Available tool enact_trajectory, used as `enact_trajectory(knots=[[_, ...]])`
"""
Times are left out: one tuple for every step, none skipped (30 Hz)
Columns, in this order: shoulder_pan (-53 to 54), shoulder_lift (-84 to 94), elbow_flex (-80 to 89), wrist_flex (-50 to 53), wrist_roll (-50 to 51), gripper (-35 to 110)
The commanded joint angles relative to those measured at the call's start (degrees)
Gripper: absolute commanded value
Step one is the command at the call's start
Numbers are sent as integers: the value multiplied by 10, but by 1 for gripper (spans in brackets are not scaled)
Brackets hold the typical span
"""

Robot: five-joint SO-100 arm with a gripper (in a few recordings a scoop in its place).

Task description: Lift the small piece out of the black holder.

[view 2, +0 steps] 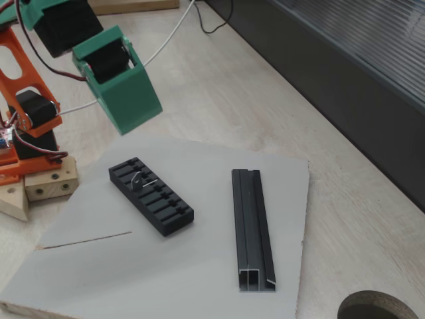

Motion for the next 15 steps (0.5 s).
enact_trajectory(knots=[[8, 3, 4, 5, 3, 9], [9, 3, 4, 5, 3, 9], [10, 3, 4, 5, 3, 9], [10, 2, 4, 5, 2, 9], [10, -2, 4, 6, 2, 9], [10, -10, 4, 10, 2, 9], [10, -17, 4, 22, 2, 9], [10, -23, 3, 41, 2, 9], [9, -27, 0, 65, 2, 9], [5, -30, -3, 92, 2, 9], [4, -31, -4, 122, 2, 9], [4, -31, -4, 151, 2, 9], [4, -31, -4, 177, 2, 9], [4, -32, -4, 202, 1, 9], [4, -32, -4, 223, 1, 9]])
